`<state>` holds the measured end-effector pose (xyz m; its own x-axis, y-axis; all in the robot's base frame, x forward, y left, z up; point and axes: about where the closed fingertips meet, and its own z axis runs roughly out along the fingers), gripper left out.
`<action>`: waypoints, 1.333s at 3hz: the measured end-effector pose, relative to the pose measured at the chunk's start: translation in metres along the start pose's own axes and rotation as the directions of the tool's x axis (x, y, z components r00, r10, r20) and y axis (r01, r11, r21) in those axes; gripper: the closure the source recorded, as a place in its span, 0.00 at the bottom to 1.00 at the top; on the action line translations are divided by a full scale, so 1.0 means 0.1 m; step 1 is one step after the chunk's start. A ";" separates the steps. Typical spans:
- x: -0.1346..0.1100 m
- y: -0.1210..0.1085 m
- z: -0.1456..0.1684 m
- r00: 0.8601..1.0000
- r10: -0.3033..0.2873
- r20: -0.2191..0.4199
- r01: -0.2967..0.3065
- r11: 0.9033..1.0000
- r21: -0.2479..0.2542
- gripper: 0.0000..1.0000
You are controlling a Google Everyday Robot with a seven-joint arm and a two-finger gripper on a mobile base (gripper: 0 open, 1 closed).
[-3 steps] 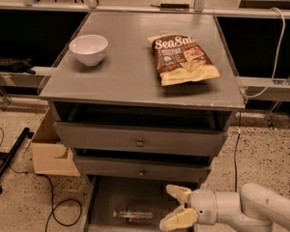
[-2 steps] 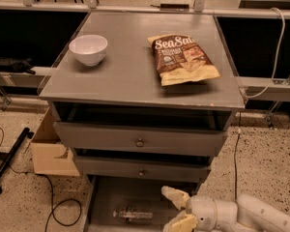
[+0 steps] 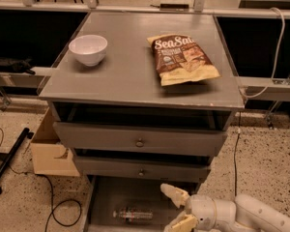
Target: Pick water bottle from bottom drawer and place on counter
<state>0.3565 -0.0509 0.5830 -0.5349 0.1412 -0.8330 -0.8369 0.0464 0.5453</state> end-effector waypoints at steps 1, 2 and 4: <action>-0.02 -0.06 0.04 0.992 -0.094 0.088 0.098 0.994 -0.043 0.00; -0.06 -0.07 0.09 0.962 -0.200 0.184 0.213 0.976 -0.054 0.00; -0.08 -0.05 0.09 0.949 -0.255 0.185 0.266 0.963 -0.035 0.00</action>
Offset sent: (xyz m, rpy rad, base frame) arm 0.0132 0.0106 0.0064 0.2628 -0.3927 -0.1145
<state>0.3655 -0.0437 0.5879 -0.2729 0.3055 -0.9122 -0.9525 0.0474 0.3008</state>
